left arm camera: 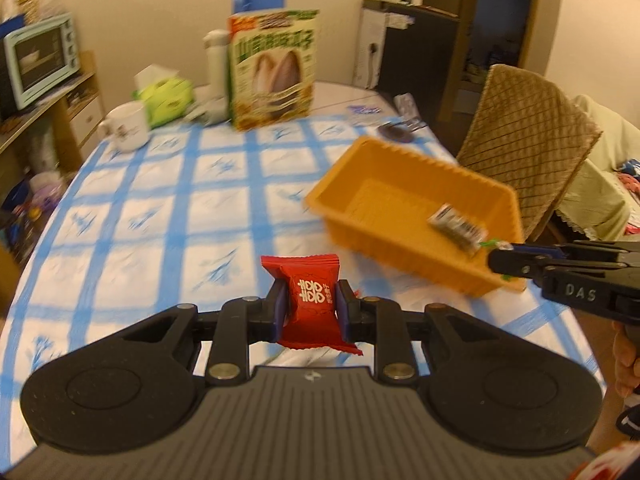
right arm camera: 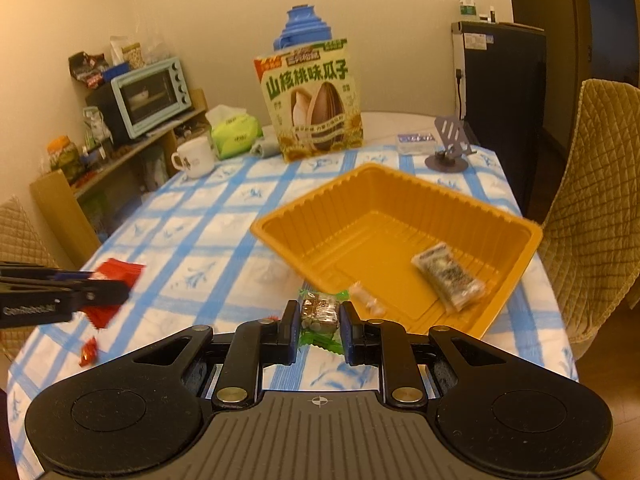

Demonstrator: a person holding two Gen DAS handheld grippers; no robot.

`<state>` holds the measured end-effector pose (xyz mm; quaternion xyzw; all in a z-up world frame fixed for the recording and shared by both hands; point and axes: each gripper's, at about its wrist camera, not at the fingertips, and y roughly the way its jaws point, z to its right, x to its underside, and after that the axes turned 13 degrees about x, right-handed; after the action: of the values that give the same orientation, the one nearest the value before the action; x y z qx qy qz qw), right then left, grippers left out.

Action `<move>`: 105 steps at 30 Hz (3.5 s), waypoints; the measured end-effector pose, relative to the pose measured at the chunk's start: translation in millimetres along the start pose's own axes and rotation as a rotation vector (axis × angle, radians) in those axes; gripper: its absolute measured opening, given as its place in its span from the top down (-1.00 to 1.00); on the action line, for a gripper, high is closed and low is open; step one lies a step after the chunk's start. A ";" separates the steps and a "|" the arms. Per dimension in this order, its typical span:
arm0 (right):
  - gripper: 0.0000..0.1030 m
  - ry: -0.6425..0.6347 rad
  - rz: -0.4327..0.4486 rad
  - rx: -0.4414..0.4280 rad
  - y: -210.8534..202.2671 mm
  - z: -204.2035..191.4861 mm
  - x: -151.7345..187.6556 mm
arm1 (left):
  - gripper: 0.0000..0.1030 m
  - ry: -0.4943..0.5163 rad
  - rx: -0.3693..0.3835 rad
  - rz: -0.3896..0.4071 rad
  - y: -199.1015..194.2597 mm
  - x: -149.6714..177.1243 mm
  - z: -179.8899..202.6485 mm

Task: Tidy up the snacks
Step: 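Carry the red candy toward the tray with the left gripper while the right gripper grasps a green-wrapped candy, then lower both candies into the tray and open both grippers, then lift both grippers away from the tray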

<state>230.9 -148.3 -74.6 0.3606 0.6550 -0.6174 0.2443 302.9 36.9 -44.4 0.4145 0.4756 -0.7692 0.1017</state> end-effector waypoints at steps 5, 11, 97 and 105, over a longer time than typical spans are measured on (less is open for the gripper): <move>0.59 -0.004 0.022 -0.008 6.8 14.5 -19.3 | 0.55 0.030 0.037 0.011 25.7 -28.2 21.7; 0.59 -0.016 0.023 -0.017 27.1 32.4 -39.5 | 0.55 0.054 0.059 0.004 63.7 -56.4 40.1; -0.79 0.079 -0.080 -0.134 93.5 150.7 -87.1 | -0.64 -0.116 -0.056 0.008 99.5 -84.0 81.6; -0.79 0.075 -0.074 -0.124 50.7 145.3 -67.2 | -0.65 -0.106 -0.021 0.027 56.7 -58.2 92.9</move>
<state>293.7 -304.0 -72.5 0.3432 0.7137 -0.5703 0.2185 320.9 -82.6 -19.4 0.3782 0.4719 -0.7837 0.1414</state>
